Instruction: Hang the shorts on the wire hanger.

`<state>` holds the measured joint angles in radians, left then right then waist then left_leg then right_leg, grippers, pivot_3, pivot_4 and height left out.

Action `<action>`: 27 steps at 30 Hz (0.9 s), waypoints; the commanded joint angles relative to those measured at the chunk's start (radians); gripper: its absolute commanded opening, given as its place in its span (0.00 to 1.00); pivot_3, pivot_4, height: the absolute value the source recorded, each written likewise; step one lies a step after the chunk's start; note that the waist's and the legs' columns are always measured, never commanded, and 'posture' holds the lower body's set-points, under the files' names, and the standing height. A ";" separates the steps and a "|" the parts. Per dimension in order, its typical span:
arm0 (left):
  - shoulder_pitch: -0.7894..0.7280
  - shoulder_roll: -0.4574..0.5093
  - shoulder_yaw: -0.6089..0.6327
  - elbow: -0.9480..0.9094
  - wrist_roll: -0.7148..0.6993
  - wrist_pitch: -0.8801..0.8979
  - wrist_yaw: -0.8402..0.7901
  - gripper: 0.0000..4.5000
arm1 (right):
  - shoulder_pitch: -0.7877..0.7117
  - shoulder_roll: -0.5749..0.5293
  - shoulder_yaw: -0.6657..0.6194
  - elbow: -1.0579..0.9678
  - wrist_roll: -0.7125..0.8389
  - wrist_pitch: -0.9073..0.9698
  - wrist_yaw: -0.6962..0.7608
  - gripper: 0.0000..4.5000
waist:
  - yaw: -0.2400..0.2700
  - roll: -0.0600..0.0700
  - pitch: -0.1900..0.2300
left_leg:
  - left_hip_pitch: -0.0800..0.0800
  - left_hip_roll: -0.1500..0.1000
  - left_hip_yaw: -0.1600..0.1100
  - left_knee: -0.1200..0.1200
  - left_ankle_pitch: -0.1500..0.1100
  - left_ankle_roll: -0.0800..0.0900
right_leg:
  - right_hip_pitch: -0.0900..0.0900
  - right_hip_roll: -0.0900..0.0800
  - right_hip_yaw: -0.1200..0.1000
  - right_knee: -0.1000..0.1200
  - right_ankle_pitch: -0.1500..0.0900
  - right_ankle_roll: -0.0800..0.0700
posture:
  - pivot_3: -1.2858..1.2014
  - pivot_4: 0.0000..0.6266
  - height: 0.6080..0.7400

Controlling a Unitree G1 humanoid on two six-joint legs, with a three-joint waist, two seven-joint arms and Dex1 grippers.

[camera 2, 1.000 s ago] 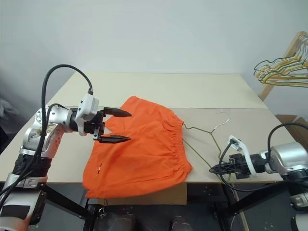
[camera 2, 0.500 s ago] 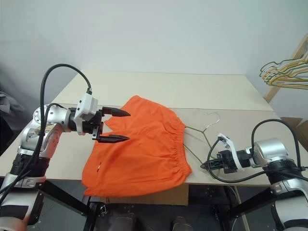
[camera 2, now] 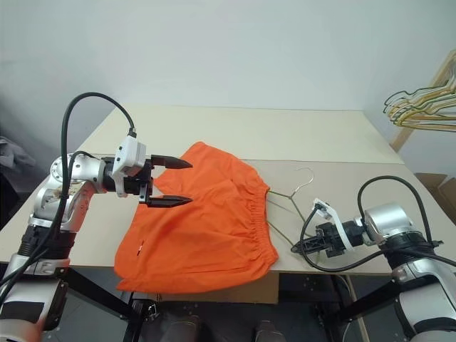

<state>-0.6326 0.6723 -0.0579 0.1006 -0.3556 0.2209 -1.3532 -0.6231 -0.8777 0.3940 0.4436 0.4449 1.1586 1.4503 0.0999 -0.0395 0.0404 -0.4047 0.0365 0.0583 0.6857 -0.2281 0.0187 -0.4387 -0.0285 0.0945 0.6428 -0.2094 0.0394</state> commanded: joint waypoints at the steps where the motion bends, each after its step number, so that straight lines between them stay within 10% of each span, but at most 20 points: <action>1: -0.024 0.003 0.014 -0.015 -0.002 -0.017 0.015 0.99 | -0.032 -0.012 0.011 -0.015 0.006 -0.020 0.080 0.00 | 0.000 0.000 0.000 | 0.000 0.000 0.000 0.000 0.000 0.000 | 0.000 0.000 0.000 0.000 0.000 0.000 | 0.61 0.00 1.00; 9: -0.008 0.013 0.018 -0.027 -0.006 -0.017 0.018 0.99 | -0.127 0.135 -0.017 0.187 -0.056 0.013 -0.047 0.00 | -0.001 0.000 0.000 | 0.000 0.001 0.000 0.000 0.000 0.000 | 0.000 0.002 0.001 0.000 0.001 -0.001 | 0.62 0.00 1.00; 27: -0.035 -0.003 0.007 0.007 0.003 -0.035 0.028 0.99 | -0.091 0.013 -0.133 0.033 -0.018 0.030 -0.044 0.00 | 0.026 0.001 0.000 | -0.002 0.001 0.000 0.000 0.000 0.000 | -0.002 0.002 0.000 0.000 0.001 -0.001 | 0.60 0.00 1.00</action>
<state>-0.6326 0.6721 -0.0578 0.1101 -0.3540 0.2139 -1.3322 -0.7224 -0.8440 0.2919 0.5142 0.4080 1.1720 1.3910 0.1257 -0.0387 0.0404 -0.4068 0.0381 0.0581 0.6858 -0.2281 0.0183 -0.4409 -0.0268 0.0940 0.6426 -0.2089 0.0384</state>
